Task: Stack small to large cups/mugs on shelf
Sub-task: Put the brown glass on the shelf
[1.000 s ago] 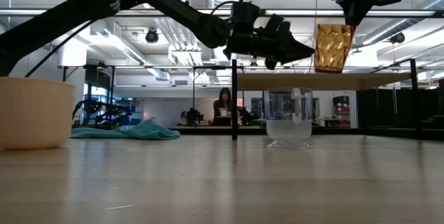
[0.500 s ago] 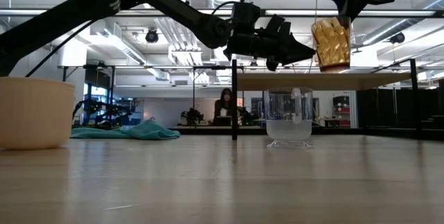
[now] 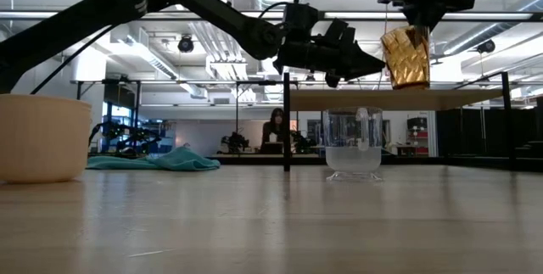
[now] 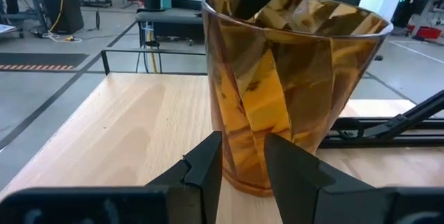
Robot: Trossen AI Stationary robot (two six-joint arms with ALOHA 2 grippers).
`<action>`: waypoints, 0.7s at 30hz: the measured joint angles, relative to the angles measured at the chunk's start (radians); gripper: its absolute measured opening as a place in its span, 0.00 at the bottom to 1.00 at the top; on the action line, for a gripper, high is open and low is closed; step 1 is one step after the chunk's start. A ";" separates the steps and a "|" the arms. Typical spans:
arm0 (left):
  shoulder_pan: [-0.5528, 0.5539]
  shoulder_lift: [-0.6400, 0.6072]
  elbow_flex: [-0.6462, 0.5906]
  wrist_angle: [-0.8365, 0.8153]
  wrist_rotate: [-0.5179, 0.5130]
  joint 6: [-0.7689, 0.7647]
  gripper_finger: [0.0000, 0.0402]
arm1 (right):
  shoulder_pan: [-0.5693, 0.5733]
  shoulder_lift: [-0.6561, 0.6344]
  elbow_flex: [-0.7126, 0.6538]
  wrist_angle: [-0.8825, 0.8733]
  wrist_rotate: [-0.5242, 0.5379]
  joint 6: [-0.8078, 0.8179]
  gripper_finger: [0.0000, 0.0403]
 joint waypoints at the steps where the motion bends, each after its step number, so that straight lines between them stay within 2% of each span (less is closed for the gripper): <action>1: 0.002 0.000 0.001 0.001 0.000 0.000 0.24 | 0.000 0.002 0.000 -0.002 0.000 -0.003 0.09; 14: 0.045 -0.001 0.023 0.010 -0.006 0.000 0.24 | 0.001 -0.017 0.000 0.001 -0.012 -0.060 0.09; 21: 0.064 -0.001 0.027 0.004 -0.004 0.000 0.24 | -0.036 -0.017 0.000 0.002 -0.005 -0.101 0.09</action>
